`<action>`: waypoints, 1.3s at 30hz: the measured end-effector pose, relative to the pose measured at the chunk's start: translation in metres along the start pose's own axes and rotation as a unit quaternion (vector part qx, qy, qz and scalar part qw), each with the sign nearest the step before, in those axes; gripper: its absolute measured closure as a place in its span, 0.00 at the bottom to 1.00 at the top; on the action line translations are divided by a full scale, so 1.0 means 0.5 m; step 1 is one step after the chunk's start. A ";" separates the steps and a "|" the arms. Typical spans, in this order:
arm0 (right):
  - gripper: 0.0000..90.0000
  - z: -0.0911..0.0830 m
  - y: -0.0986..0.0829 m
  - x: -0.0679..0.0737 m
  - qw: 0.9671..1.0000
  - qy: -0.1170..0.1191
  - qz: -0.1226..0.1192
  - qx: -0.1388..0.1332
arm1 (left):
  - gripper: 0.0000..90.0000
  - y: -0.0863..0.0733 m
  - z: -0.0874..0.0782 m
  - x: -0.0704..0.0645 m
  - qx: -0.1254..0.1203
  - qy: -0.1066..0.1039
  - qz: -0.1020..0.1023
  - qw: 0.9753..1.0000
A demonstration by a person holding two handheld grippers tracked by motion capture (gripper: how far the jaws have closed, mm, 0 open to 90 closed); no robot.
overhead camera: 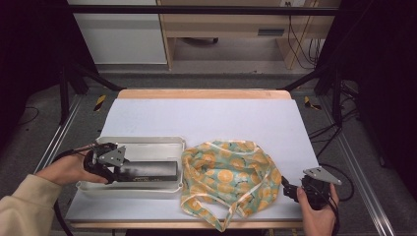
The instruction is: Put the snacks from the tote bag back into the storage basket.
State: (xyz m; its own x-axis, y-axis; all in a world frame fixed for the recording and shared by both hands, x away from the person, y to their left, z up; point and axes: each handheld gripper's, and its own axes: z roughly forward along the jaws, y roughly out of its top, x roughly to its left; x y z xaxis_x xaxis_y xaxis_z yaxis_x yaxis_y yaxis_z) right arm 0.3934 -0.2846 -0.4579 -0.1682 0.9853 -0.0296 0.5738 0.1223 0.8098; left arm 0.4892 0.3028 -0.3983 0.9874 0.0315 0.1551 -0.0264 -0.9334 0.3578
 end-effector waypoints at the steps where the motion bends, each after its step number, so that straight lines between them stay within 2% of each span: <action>1: 0.10 0.000 0.000 0.000 1.000 0.000 0.000 0.000 | 0.48 0.000 0.002 0.000 -0.001 -0.001 0.000 1.000; 17: 0.10 0.002 0.000 0.003 1.000 0.005 -0.003 0.002 | 0.48 -0.001 0.017 -0.001 -0.011 -0.013 0.001 1.000; 26: 0.10 0.002 0.000 0.004 1.000 0.006 -0.006 0.003 | 0.48 0.004 0.021 -0.004 -0.012 -0.019 0.008 1.000; 29: 0.10 0.002 0.000 0.004 1.000 0.006 -0.005 0.004 | 0.48 0.002 0.022 -0.002 -0.014 -0.020 0.004 1.000; 39: 0.10 0.002 0.000 0.004 1.000 0.005 -0.005 0.006 | 0.48 0.000 0.032 0.006 -0.008 -0.033 0.006 0.999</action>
State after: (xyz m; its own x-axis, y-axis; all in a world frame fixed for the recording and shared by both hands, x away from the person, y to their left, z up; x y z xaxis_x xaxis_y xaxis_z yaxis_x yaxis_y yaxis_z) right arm 0.3939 -0.2823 -0.4585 -0.1808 0.9830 -0.0315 0.5810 0.1326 0.8030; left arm 0.4947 0.2973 -0.4128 0.9951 -0.0040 0.0989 -0.0407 -0.9275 0.3716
